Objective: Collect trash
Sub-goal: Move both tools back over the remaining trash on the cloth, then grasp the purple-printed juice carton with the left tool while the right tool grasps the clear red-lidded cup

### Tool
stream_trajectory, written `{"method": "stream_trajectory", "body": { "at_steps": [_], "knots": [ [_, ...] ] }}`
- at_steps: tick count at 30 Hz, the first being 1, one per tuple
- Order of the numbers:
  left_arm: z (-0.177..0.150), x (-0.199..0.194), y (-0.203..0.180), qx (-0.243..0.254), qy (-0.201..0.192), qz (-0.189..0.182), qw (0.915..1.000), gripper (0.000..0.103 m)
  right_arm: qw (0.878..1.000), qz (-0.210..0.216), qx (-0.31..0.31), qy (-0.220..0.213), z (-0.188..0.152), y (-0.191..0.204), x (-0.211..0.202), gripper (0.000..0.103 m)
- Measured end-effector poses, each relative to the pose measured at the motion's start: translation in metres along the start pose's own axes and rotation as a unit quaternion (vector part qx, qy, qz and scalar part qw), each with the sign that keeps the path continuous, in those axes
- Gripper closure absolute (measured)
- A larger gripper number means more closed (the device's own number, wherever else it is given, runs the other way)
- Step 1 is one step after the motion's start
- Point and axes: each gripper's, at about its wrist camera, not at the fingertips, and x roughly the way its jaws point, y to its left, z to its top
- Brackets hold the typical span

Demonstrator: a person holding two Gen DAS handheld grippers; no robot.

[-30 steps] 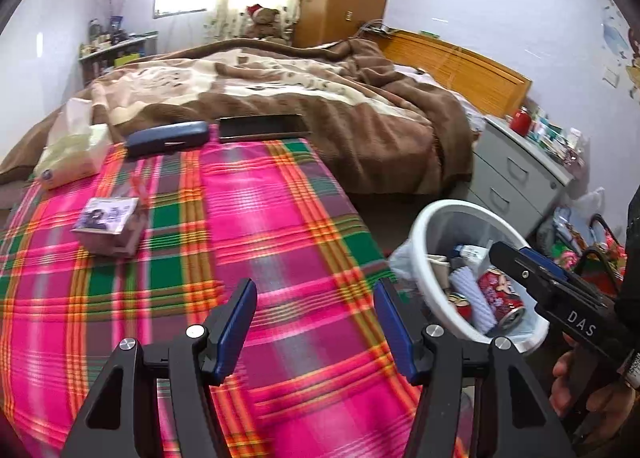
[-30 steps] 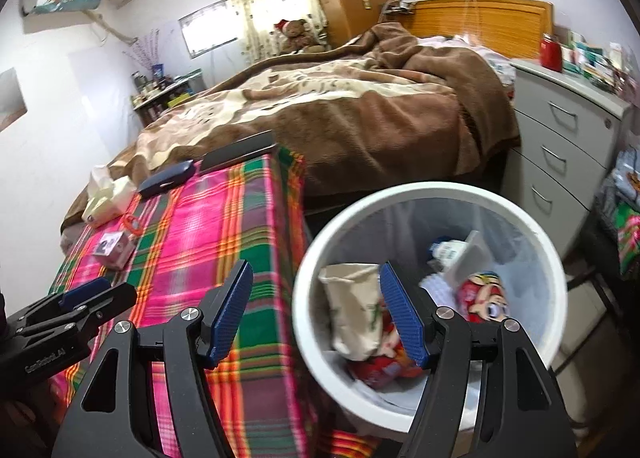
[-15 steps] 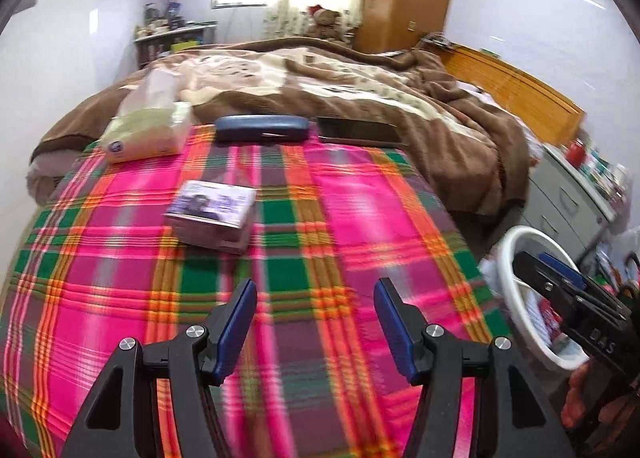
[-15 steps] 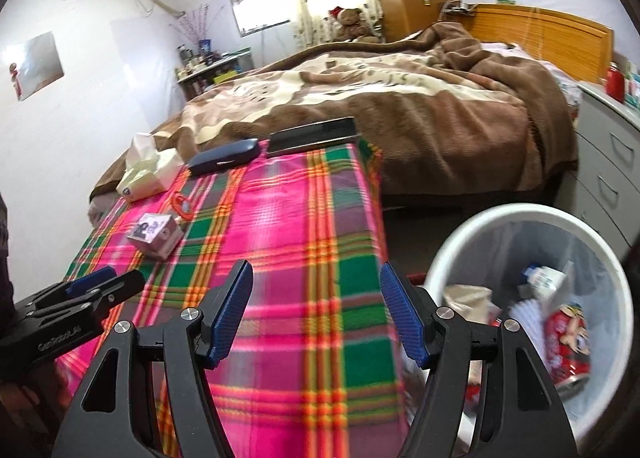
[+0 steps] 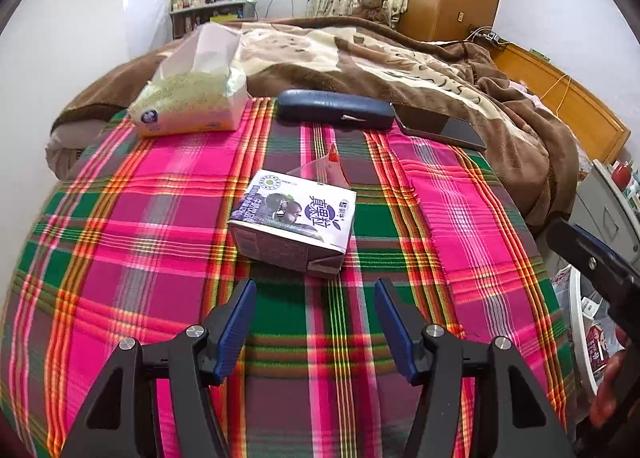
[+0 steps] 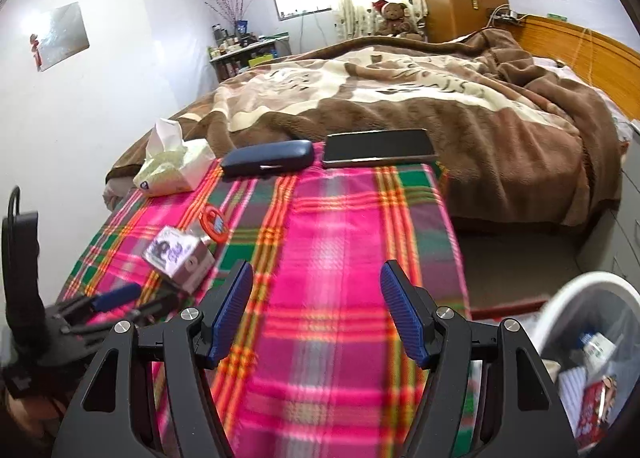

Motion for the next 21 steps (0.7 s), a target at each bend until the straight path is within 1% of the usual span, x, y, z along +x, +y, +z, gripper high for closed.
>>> {"method": "stream_trajectory", "body": {
  "at_steps": [2,3,4,7,10,13,16,21],
  "knots": [
    [0.002,0.0,0.0,0.0,-0.009,-0.001,1.0,0.042,1.0,0.005,-0.005,0.006,0.004,0.005,0.008,0.035],
    [0.003,0.0,-0.002,0.013,-0.019,0.0,0.9997,0.043,1.0,0.003,-0.011,0.01,0.005,0.008,0.014,0.035],
    [0.004,0.001,-0.003,0.019,-0.02,0.0,0.9996,0.042,1.0,0.002,-0.018,0.013,0.007,0.012,0.019,0.035],
    [0.008,0.015,0.002,0.017,0.003,0.01,0.9998,0.042,0.999,0.008,-0.02,0.024,0.012,0.019,0.029,0.035],
    [0.009,0.023,0.012,0.003,0.014,0.007,0.9999,0.042,0.999,0.02,-0.016,0.026,0.019,0.026,0.039,0.035],
    [0.009,0.025,0.021,0.004,0.014,0.019,0.9997,0.042,0.999,0.025,-0.02,0.037,0.023,0.033,0.05,0.035],
    [0.012,0.021,0.038,-0.011,0.01,0.02,0.9997,0.042,0.998,0.032,-0.026,0.047,0.024,0.041,0.059,0.035],
    [0.015,0.018,0.073,-0.038,0.006,0.044,0.9983,0.042,0.997,0.044,-0.04,0.056,0.024,0.052,0.068,0.035]
  ]
}}
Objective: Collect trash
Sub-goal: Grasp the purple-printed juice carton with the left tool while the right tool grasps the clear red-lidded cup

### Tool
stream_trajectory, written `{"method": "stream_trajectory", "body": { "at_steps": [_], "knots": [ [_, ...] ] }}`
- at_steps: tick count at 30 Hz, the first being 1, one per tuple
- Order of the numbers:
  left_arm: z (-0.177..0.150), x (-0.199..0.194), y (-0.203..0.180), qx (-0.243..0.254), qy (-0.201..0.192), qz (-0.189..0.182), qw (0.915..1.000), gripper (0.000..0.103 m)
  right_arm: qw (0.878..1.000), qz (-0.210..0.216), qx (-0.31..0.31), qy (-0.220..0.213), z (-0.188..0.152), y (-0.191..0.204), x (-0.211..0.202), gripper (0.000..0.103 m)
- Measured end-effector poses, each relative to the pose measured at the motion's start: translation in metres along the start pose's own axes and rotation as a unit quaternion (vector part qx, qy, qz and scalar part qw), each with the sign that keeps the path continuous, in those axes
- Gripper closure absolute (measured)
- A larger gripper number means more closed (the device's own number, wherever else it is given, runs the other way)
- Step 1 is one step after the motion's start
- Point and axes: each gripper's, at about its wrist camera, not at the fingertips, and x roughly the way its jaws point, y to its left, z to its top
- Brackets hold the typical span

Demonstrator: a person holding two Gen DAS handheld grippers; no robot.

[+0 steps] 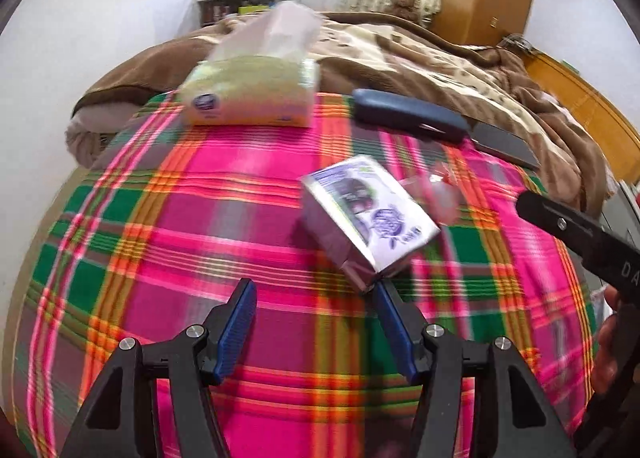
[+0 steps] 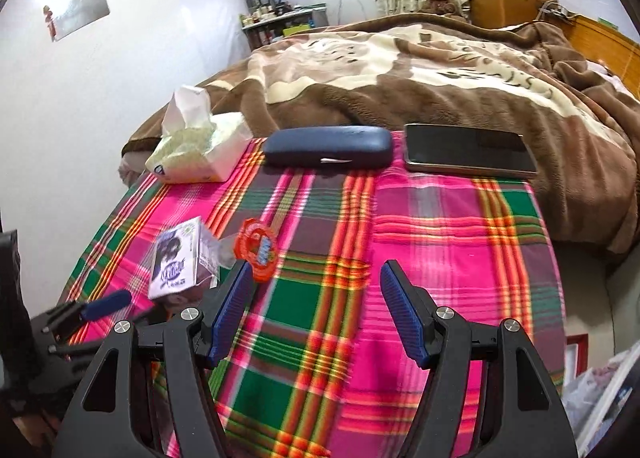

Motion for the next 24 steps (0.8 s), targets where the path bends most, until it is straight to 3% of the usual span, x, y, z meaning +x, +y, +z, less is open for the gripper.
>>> {"method": "stream_trajectory", "body": {
  "at_steps": [6,17,22,23,24],
  "knots": [
    [0.008,-0.004,0.024,-0.009,-0.011,0.025,0.9996,0.042,1.0,0.013,-0.006,0.012,0.0,0.009,0.012,0.035],
    [0.014,-0.011,0.024,-0.012,-0.02,-0.007,0.9997,0.042,0.998,0.045,-0.042,0.014,0.008,0.027,0.035,0.035],
    [0.013,-0.008,0.024,-0.018,-0.014,-0.01,0.9997,0.042,0.998,0.048,-0.018,0.023,0.013,0.024,0.048,0.035],
    [0.013,-0.008,0.025,-0.02,-0.014,-0.01,0.9997,0.042,0.998,0.052,-0.015,0.023,0.012,0.024,0.049,0.036],
    [0.013,-0.009,0.025,-0.019,-0.016,-0.012,0.9996,0.043,0.998,0.053,-0.015,0.022,0.012,0.025,0.05,0.046]
  ]
}}
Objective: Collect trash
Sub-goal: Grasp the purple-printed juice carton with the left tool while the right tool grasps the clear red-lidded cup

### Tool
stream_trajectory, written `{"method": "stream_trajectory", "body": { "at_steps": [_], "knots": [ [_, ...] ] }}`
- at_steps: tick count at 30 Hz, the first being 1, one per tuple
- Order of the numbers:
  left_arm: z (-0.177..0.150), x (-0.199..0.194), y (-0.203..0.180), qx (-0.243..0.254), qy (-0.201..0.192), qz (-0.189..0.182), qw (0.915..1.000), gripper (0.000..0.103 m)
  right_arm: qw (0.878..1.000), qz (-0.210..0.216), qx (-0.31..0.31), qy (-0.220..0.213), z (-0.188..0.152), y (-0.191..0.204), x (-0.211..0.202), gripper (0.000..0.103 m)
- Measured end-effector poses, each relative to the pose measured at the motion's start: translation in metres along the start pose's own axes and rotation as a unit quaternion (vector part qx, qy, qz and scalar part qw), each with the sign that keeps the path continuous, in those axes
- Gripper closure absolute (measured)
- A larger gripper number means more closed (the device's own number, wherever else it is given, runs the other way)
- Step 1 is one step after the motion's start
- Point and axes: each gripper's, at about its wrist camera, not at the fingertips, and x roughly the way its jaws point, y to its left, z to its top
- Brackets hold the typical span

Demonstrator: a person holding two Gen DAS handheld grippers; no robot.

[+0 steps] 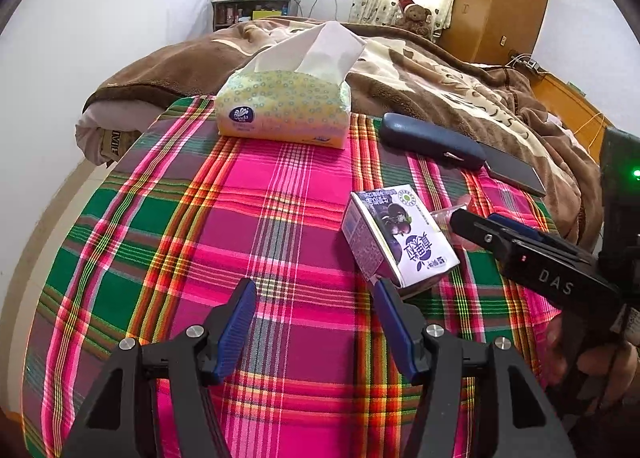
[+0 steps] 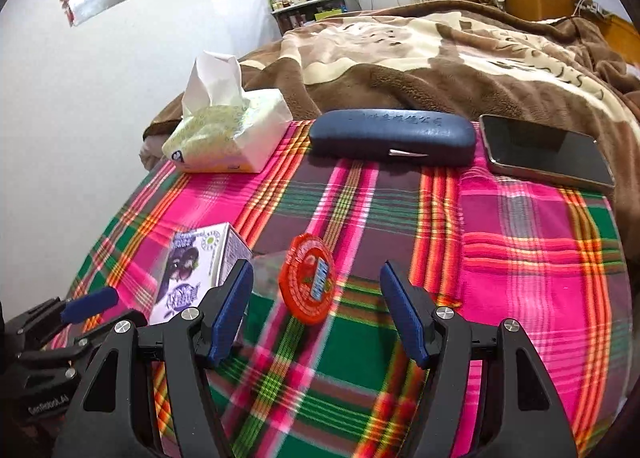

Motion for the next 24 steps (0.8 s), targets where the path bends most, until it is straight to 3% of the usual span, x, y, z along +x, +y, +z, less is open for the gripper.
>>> {"method": "stream_trajectory", "body": {
  "at_steps": [4,10,24],
  "knots": [
    [0.005,-0.002,-0.002,0.001,-0.006,0.002,1.0,0.042,1.0,0.014,0.0,-0.004,-0.001,0.004,0.0,0.074],
    [0.009,-0.002,-0.006,-0.002,-0.009,-0.008,0.9999,0.041,1.0,0.017,-0.004,-0.014,-0.001,0.005,-0.007,0.093],
    [0.017,0.01,-0.035,-0.001,-0.001,-0.044,0.999,0.035,0.999,-0.005,0.034,-0.033,-0.004,-0.027,-0.027,0.096]
  ]
}}
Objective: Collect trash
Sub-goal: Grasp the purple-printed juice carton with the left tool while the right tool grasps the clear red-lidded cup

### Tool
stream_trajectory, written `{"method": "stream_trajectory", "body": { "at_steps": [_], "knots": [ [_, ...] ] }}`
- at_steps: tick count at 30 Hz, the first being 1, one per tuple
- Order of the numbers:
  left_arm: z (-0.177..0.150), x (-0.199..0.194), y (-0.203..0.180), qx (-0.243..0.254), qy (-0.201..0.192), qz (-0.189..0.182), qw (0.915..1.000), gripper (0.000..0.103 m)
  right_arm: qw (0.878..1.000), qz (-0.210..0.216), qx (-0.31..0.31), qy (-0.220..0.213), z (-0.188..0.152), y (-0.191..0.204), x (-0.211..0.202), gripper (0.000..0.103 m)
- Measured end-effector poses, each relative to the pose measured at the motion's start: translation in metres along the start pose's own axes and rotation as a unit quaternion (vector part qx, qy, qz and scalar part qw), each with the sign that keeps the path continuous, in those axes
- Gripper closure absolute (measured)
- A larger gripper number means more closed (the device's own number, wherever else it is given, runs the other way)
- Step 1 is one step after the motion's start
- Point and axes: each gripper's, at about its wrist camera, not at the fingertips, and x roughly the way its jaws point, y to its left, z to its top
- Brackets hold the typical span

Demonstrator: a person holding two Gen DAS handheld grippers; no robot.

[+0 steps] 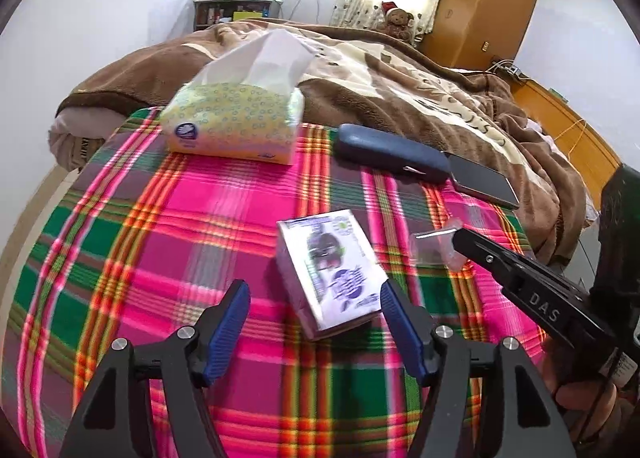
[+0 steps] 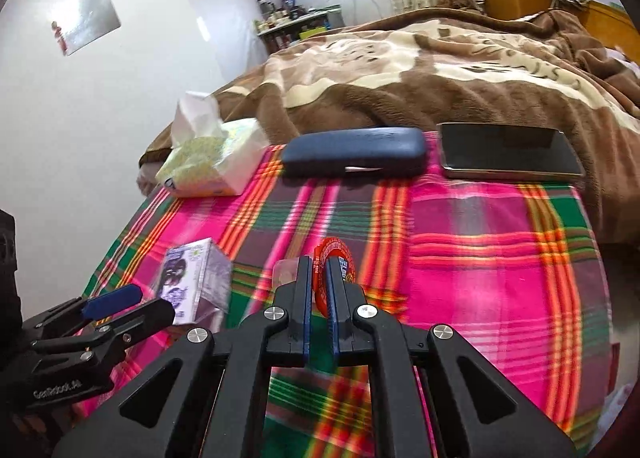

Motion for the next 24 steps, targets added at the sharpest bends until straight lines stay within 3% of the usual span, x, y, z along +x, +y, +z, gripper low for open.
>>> {"method": "stream_trajectory", "body": {
  "at_steps": [6,11,17,21,24],
  "knots": [
    [0.003,0.017,-0.014,0.006,0.013,0.002,0.9999,0.034,1.0,-0.002,0.022,0.004,-0.003,-0.016,-0.004,0.096],
    [0.003,0.036,-0.019,0.021,0.035,0.035,0.9986,0.034,0.999,0.02,0.046,0.019,-0.008,-0.019,-0.006,0.096],
    [-0.002,0.043,-0.012,0.027,0.035,0.037,0.9983,0.037,0.999,0.022,0.031,0.038,-0.01,-0.016,-0.008,0.092],
    [-0.001,0.038,0.0,0.01,0.032,0.025,0.9991,0.042,1.0,-0.006,0.005,0.028,-0.008,-0.017,-0.016,0.055],
    [-0.005,0.035,0.004,0.017,0.031,0.031,0.9989,0.043,1.0,0.007,-0.017,0.013,-0.005,-0.015,-0.019,0.053]
  ]
}}
